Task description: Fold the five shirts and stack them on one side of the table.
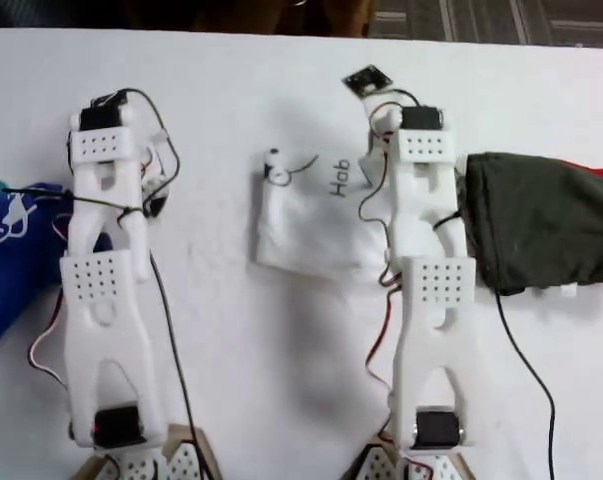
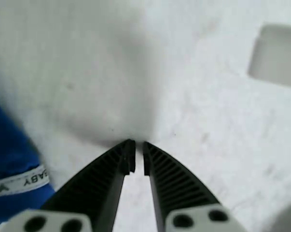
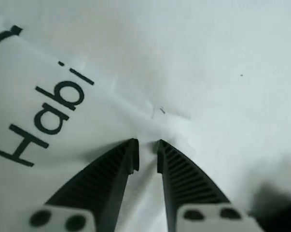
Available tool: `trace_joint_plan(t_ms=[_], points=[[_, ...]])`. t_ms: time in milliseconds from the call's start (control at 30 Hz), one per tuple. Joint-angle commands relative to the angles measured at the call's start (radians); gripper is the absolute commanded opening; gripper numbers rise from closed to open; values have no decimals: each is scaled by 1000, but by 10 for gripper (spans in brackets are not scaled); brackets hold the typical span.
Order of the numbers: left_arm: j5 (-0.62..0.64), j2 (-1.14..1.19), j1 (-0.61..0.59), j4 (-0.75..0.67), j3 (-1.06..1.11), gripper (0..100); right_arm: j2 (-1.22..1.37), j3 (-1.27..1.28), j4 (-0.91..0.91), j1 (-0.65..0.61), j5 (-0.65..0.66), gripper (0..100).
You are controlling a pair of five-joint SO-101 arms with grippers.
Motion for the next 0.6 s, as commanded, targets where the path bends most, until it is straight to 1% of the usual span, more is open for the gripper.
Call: trace_joint_plan(t_ms=[0,133,167,267,333,567], points=[[-9,-9,-25,-9,8,41,-1,-146,53,4,-6,83],[-9,-9,-21,-9,8,41,-22,-301,209,16,0,97],[-9,-9,-21,-9,8,41,-27,-328,249,18,0,116],[-9,-9,-21,-9,8,41,-64,-305,257,50,2,196],[-9,-9,-21,-9,8,41,-108,-219,257,59,12,224],[-9,-9,-21,-9,8,41,-352,233,255,31,14,222]])
